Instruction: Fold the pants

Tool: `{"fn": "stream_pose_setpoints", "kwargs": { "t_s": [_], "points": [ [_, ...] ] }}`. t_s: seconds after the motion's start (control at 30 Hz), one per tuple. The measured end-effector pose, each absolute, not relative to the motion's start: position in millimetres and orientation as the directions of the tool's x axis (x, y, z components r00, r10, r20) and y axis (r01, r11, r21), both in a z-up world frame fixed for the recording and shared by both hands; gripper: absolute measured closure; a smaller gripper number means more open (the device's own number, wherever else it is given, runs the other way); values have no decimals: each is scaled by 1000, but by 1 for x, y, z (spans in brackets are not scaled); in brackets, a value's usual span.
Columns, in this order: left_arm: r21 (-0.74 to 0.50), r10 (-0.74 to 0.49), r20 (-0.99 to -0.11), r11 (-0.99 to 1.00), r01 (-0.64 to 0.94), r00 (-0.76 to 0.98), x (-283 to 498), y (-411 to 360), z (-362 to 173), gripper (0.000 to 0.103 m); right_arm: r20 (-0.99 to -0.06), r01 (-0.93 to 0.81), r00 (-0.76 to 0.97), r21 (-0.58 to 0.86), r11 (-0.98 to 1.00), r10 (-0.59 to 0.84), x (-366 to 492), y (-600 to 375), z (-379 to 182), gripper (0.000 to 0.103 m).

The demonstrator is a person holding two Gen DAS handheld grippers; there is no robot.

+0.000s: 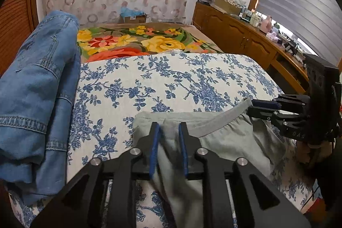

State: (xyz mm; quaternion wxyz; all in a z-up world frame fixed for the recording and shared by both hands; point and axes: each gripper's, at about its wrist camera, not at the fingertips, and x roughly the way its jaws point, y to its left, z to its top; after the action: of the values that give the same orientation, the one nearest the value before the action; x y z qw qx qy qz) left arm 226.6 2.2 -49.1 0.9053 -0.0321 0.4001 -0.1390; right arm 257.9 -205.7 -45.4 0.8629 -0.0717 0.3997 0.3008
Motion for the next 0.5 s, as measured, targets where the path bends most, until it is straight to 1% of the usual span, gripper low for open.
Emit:
{"fn": "stream_pose_setpoints", "kwargs": {
  "t_s": [0.1,0.13,0.17,0.23,0.3,0.43,0.5],
  "points": [
    [-166,-271,-714,961,220,646,221,6,-47,73,-739,-584,485,124,802,467,258,-204,-48,84],
    [-166,-272,-714,961,222,645,220,6,-47,71,-743,-584,483,122,803,464,258,-203,-49,91],
    [-165,-273,-714,960,224,645,218,7,-46,66,-744,-586,481,121,801,464,258,-203,-50,98],
    [-164,-271,-713,961,222,646,212,9,-46,65,-738,-588,496,102,802,458,256,-203,-49,101],
    [-164,-267,-713,963,215,648,206,12,-47,65,-731,-550,550,47,834,404,255,-204,-47,101],
    [-176,-268,-720,963,205,640,191,17,-51,65,-737,-508,572,26,861,360,257,-210,-47,101],
    [-174,-264,-723,964,202,638,182,19,-53,65,-737,-505,568,39,862,367,255,-212,-46,94]
  ]
}}
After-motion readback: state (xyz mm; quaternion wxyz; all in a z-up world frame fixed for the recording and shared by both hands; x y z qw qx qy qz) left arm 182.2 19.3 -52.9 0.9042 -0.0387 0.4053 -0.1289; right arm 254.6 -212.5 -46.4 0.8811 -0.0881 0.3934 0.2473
